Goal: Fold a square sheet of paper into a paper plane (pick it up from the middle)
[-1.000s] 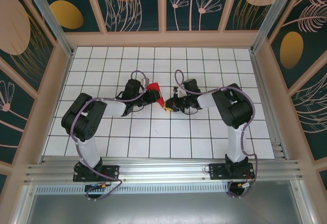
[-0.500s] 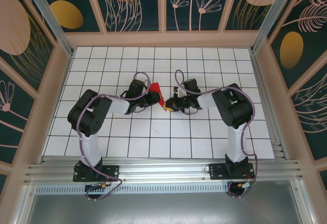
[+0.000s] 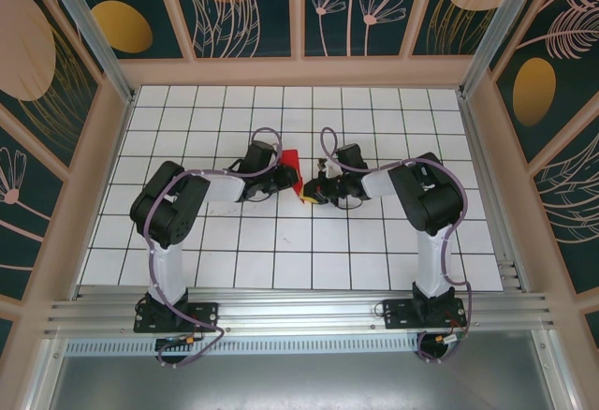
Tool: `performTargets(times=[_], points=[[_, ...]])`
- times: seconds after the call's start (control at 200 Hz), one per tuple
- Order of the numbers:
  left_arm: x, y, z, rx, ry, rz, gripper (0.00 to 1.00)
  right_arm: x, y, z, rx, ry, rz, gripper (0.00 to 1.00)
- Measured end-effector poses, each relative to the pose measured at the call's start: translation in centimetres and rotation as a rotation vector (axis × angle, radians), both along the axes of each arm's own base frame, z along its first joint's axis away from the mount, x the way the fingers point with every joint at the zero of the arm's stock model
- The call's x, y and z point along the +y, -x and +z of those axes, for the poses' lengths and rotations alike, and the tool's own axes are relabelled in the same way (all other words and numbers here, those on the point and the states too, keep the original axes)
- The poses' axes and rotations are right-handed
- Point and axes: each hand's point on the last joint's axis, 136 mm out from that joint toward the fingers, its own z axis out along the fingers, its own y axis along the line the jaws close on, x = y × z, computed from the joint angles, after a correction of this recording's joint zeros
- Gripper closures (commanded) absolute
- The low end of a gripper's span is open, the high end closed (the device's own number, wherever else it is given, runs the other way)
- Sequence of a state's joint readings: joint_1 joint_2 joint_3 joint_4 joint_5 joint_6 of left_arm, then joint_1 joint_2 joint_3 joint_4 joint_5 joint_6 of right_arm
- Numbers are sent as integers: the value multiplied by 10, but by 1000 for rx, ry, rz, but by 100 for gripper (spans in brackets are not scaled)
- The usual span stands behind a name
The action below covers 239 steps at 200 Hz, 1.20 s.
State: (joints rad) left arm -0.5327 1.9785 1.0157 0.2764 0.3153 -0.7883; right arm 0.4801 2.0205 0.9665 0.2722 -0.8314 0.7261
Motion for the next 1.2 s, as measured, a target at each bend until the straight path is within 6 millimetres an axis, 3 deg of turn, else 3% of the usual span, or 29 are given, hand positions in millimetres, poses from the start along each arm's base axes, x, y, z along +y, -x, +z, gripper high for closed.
performTargets(times=[0.205, 0.51, 0.681, 0.886, 1.046, 1.196], points=[[-4, -2, -2, 1, -54, -10, 74, -2, -2, 0, -33, 38, 17, 89], [-5, -2, 2, -5, -62, -15, 71, -8, -3, 3, -118, 127, 42, 93], [-2, 1, 30, -53, -40, -4, 63, -12, 4, 7, -149, 147, 73, 94], [3, 1, 62, -135, -3, 19, 62, -19, 26, 10, -166, 158, 118, 93], [8, 10, 59, -144, 3, 19, 62, -25, 39, 23, -218, 159, 152, 78], [13, 14, 57, -138, 1, 35, 61, -24, 34, 43, -355, 199, 159, 59]])
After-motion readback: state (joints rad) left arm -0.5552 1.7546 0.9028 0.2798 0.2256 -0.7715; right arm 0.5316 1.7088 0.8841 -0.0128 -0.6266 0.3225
